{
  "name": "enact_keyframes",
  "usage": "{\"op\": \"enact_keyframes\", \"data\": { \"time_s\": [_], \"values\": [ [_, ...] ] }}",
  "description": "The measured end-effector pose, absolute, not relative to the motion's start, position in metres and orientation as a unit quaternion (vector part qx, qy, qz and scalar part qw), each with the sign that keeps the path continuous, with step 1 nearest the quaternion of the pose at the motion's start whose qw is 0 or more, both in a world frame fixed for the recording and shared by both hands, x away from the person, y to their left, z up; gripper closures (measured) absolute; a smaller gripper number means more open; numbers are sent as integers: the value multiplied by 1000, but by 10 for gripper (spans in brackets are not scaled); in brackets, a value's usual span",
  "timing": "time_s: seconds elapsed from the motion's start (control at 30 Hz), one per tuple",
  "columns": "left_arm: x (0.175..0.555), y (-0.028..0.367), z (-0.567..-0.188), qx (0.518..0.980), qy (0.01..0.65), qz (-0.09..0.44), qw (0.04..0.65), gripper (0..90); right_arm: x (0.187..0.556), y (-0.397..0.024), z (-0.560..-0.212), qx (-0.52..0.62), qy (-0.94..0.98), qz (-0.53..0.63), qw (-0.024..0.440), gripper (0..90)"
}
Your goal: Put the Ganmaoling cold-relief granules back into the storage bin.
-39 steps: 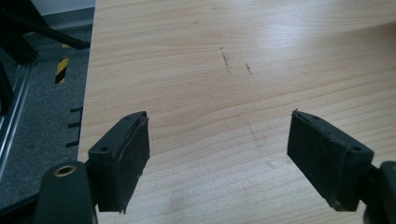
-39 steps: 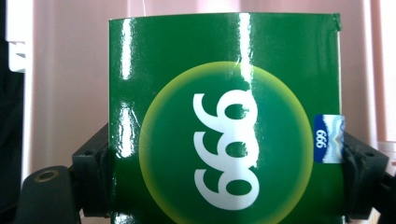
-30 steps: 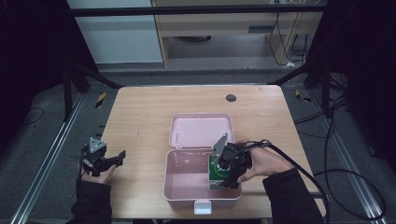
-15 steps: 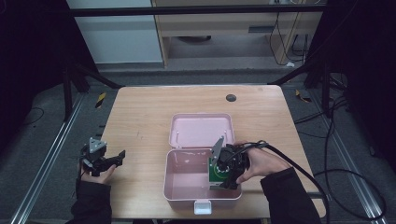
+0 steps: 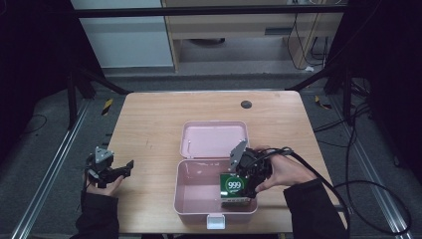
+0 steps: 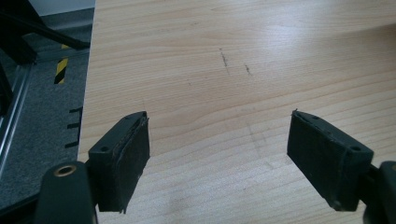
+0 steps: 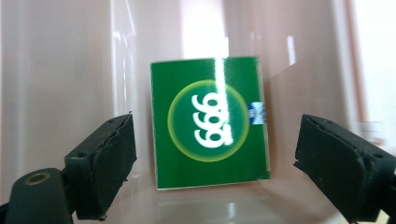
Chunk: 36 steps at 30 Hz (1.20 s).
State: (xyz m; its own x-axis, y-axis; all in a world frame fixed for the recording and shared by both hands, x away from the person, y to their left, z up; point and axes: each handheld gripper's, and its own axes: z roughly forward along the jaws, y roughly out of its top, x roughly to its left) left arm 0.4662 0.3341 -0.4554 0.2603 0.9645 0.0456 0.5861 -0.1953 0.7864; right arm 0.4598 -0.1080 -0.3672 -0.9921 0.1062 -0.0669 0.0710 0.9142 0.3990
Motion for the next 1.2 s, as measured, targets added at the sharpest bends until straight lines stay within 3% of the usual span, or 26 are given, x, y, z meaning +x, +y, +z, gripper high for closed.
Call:
{"op": "enact_keyframes", "data": {
  "time_s": [0.63,0.93,1.2],
  "values": [
    [465,333,-455,723,536,276,339,258,464,-172,-339,191,907,334,171,104],
    [464,333,-454,722,535,276,341,321,463,-225,-363,315,815,428,232,80],
    [464,333,-455,722,534,275,343,391,466,-254,-403,410,762,428,262,76]
  ]
}}
